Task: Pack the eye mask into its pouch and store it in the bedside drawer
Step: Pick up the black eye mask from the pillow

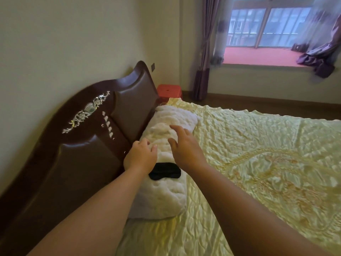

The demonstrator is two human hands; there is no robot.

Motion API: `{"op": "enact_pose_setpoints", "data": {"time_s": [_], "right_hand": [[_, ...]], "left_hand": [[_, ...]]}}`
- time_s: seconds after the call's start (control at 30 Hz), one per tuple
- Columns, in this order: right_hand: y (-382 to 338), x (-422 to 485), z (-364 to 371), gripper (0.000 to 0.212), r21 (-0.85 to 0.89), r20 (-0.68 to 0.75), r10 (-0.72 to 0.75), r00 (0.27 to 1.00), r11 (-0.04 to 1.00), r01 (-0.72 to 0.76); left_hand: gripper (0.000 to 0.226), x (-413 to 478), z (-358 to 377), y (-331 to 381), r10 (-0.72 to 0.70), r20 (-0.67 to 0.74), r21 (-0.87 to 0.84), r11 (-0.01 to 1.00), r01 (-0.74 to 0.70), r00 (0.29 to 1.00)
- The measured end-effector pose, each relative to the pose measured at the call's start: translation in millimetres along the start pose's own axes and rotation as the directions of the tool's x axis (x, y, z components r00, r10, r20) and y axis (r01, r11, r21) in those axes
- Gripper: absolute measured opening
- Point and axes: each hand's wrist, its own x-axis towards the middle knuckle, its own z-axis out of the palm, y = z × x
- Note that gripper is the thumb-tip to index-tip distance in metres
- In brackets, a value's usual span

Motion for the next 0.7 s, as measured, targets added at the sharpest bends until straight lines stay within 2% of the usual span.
{"op": "enact_pose_setpoints", "data": {"time_s": [0.1,0.27,0.4,0.57,0.7], "right_hand": [[21.2,20.6,33.0,0.045,-0.017,-0.001,0.025,1.000,1.000,-0.025],[58.3,34.6,85.3,0.042,0.016,-0.083,0.087,0.993,0.996,-0.086],[87.6,35.4,120.6,0.035,0.024,-0.125,0.146,0.981,0.989,-0.144],[116.9,35.1,151.2,0.033,0.035,-0.114,0.171,0.979,0.985,-0.168],[137.3,37.4,158.6,0.034,-0.001,-0.080,0.189,0.979,0.982,-0.190]], "left_hand": [[0.047,34.1,34.6,-18.5,0.027,0.047,0.028,0.999,-0.028,0.999],[0.050,71.9,88.4,-54.9,0.029,0.094,0.081,0.996,-0.036,0.995],[0.050,92.8,124.1,-77.5,-0.023,0.138,0.077,0.997,0.012,0.990],[0.049,109.6,165.3,-93.5,-0.032,0.168,0.099,0.995,0.016,0.985],[0.059,117.7,195.6,-95.7,0.006,0.245,0.139,0.989,-0.041,0.970]]}}
